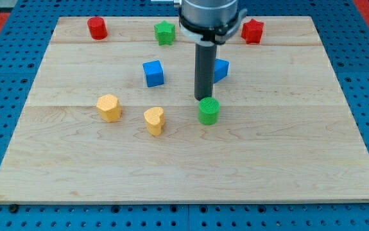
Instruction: Move the yellow heart towards the left centre of the board
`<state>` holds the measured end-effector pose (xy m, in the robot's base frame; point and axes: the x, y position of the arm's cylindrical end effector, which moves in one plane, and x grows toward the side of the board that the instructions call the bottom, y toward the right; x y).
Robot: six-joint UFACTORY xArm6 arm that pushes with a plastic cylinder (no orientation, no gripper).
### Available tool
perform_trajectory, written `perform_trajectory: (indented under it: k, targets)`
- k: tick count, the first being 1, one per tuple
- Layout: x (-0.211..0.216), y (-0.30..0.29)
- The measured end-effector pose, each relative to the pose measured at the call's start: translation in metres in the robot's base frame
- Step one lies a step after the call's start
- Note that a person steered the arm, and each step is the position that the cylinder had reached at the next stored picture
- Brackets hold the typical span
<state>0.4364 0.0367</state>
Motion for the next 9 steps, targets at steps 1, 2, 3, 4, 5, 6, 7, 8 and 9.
perform_trajectory:
  k: [1,2,3,4,5,6,7,8,9]
  targets:
    - [0.016,-0.003]
    - [0.05,-0.034]
    - [0.065,-0.09]
    - [0.027,-0.149]
    - [0.0,-0.114]
    - [-0.017,-0.088]
    - [-0.021,-0.166]
    - [-0.021,-0.19]
    - [-0.027,-0.235]
